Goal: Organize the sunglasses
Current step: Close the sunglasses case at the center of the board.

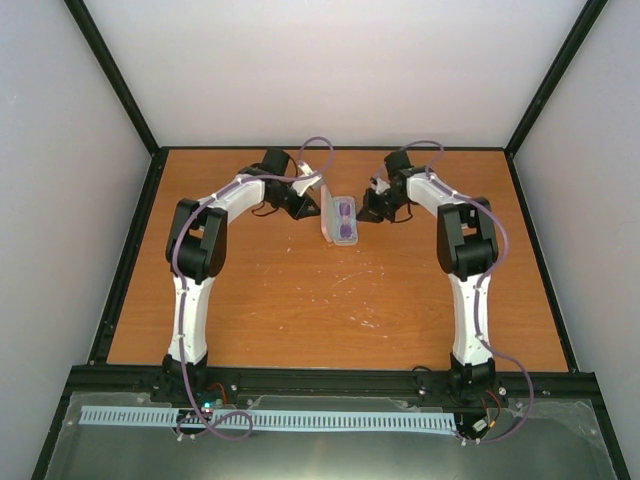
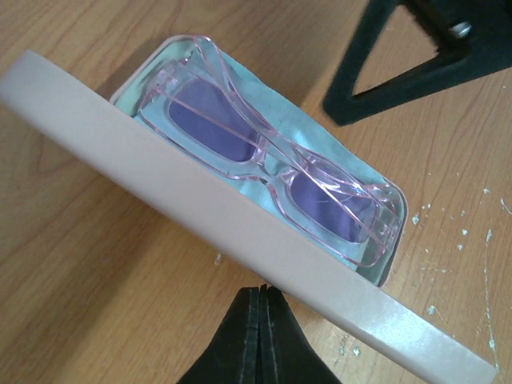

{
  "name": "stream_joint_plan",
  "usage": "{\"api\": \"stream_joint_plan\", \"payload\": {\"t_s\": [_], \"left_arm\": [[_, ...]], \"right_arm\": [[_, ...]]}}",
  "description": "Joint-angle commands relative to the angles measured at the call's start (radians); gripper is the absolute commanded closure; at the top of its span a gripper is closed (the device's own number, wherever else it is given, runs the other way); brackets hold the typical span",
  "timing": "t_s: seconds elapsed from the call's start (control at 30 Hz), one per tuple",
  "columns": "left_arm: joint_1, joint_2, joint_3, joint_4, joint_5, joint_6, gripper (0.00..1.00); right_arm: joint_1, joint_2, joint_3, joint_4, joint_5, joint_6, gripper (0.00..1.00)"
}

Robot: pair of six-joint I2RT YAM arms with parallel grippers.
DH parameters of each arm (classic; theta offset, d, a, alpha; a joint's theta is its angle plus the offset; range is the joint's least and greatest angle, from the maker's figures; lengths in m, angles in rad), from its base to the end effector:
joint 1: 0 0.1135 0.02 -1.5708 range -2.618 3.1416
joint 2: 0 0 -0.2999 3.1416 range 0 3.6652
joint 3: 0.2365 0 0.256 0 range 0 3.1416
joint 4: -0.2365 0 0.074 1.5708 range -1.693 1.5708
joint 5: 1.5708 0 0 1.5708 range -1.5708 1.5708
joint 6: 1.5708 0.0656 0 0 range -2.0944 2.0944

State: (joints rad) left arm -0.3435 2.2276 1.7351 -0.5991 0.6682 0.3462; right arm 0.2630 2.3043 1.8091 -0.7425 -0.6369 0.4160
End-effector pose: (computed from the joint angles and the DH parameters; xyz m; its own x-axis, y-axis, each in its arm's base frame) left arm 0.4652 -0.2096 0.1748 -0.6050 0.4993 -0.6203 0.7852 0.5033 -0.3607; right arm 0.4820 0.1702 0.1510 -0.9950 0.0686 -0.0720 0.0058 0.7631 0.6462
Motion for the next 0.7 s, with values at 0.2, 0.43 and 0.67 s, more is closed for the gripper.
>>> {"api": "stream_joint_plan", "payload": {"t_s": [0.2, 0.43, 0.67], "left_arm": [[-0.023, 0.038, 0.07, 0.002, -0.002, -0.007, 0.99], [-0.03, 0.047, 0.075, -0.001, -0.011, -0.005, 1.0], [-0.038, 0.054, 0.084, 0.001, -0.01, -0.006, 0.99]], "right_arm": [[-0.094, -0.092, -0.1, 0.068, 0.042, 0.006, 0.97], [-0.016, -0.028, -0.078, 0.089, 0.003, 0.007, 0.97], [0.016, -0.036, -0.143, 0.123, -0.015, 0.011, 0.97]]}}
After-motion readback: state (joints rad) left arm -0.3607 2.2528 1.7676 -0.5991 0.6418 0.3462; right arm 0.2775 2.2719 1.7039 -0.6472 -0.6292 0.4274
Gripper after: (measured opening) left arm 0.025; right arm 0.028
